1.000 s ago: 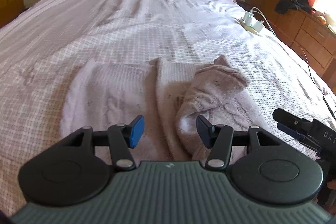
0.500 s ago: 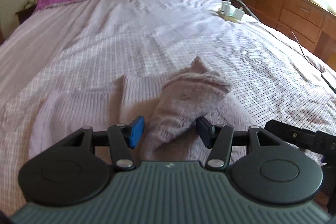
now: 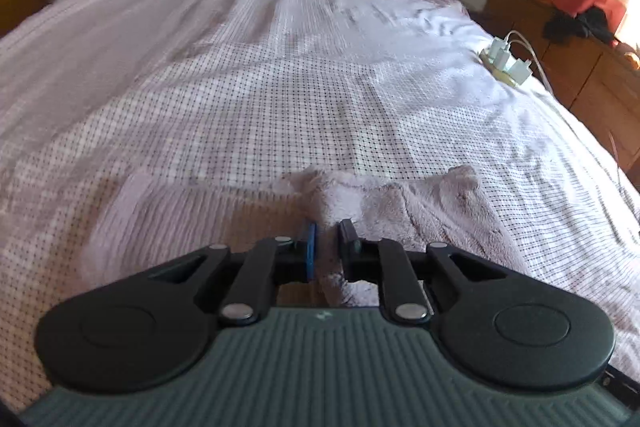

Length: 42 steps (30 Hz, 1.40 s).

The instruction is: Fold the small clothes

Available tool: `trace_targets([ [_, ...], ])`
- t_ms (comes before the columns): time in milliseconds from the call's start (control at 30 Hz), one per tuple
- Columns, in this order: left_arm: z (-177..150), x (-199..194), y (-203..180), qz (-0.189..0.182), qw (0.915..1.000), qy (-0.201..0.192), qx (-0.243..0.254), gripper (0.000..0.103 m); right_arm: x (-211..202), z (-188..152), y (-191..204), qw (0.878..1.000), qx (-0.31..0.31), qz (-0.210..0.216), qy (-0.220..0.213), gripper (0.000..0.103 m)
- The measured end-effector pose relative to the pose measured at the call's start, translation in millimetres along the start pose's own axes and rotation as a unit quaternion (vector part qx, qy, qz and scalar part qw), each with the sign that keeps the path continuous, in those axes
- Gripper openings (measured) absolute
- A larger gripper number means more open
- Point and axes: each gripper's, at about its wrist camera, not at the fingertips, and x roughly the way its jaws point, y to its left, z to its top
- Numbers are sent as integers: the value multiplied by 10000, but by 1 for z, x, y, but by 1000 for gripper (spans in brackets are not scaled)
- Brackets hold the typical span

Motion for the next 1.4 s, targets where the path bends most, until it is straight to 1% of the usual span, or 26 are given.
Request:
trace_targets([
  [67, -2, -4, 4, -7, 10000, -13, -63, 17, 1, 0, 1, 10000, -6, 5, 8, 82],
  [100, -3, -7, 6, -39, 9999, -1, -114, 19, 0, -1, 2, 10000, -24, 12, 10, 82],
  [133, -4, -10, 8, -67, 9998, 0, -169, 25, 0, -1, 3, 10000, -39, 16, 11, 82],
  [167, -6, -13, 9, -80, 9998, -10, -203, 28, 0, -1, 4, 10000, -50, 20, 11, 82],
  [233, -9, -21, 12, -88, 9996, -18, -258, 43, 0, -1, 5, 10000, -70, 27, 13, 82],
  [300, -13, -26, 15, -82, 9993, 15, -364, 50, -1, -2, 6, 10000, -84, 23, 10, 82],
  [400, -20, -32, 20, -302, 9974, 124, -638, 51, -1, -2, 6, 10000, -79, 15, 9, 82],
  [467, -25, -34, 24, -546, 9941, 277, -894, 52, -2, -3, 6, 10000, -77, 13, 4, 82],
  [567, -34, -33, 25, -761, 9895, 436, -1151, 53, -2, -3, 6, 10000, -96, 8, -1, 82],
  [700, -47, -33, 16, -898, 9884, 451, -1141, 54, -2, -4, 5, 9999, -107, -2, 6, 82],
  [800, -55, -32, 12, -1087, 9860, 334, -1221, 54, -2, -5, 6, 9999, -103, 1, -2, 82],
  [900, -57, -27, 12, -1126, 9836, 158, -1402, 52, -3, -5, 6, 9999, -112, -3, -7, 82],
  [967, -60, -27, 12, -1094, 9828, 13, -1486, 26, -3, -5, 6, 9999, -121, -5, -12, 82],
  [1000, -60, -29, 11, -1103, 9832, -37, -1451, 21, -3, -5, 6, 9999, -122, -8, -16, 82],
  [1033, -61, -31, 9, -1097, 9840, -106, -1402, 19, -3, -5, 6, 9999, -120, -8, -20, 82],
  [1133, -58, -42, 1, -1080, 9873, -341, -1112, 17, -4, -4, 8, 9999, -129, 6, -28, 82],
  [1300, -42, -63, 6, -1285, 9838, -624, -1080, 16, -7, -3, 14, 9997, -247, 40, -64, 82],
  [1400, -30, -82, 12, -1288, 9830, -842, -998, 16, -7, -3, 19, 9995, -314, 63, -79, 82],
])
